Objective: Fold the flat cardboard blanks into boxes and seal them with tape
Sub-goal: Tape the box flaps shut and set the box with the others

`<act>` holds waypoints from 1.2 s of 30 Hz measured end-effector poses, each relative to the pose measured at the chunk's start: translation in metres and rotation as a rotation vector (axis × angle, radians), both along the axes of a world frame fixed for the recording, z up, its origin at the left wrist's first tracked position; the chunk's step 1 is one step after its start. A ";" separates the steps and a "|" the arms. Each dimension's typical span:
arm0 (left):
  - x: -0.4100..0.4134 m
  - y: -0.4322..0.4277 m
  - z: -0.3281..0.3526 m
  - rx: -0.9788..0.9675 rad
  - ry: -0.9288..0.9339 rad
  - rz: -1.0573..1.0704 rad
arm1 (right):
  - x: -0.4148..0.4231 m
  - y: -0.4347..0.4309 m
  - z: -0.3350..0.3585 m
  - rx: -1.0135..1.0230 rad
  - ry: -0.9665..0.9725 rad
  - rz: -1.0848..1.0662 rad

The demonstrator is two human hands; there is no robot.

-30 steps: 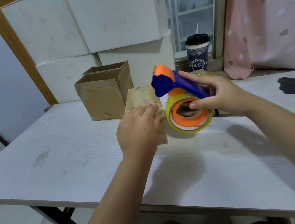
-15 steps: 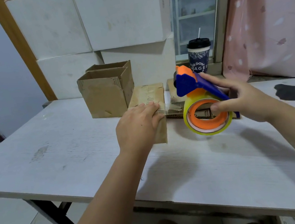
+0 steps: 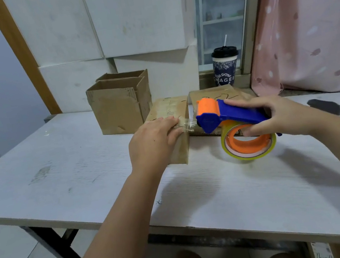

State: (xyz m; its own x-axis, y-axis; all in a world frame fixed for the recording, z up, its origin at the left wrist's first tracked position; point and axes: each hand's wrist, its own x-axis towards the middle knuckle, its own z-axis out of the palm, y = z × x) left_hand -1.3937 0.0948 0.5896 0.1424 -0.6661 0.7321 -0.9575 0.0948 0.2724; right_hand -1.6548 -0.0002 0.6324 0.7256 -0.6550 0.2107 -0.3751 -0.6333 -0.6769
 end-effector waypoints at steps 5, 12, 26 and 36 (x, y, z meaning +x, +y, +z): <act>-0.002 0.000 -0.001 0.009 0.028 0.014 | 0.003 0.004 0.001 -0.111 0.086 -0.025; -0.002 0.001 0.002 0.034 -0.012 0.036 | 0.016 0.006 -0.001 -0.242 0.233 -0.028; 0.017 0.016 -0.005 -0.048 -0.263 0.245 | 0.048 0.025 -0.006 -0.240 0.130 -0.007; 0.028 0.019 -0.009 -0.157 -0.157 0.187 | 0.040 0.021 -0.005 -0.358 0.094 -0.053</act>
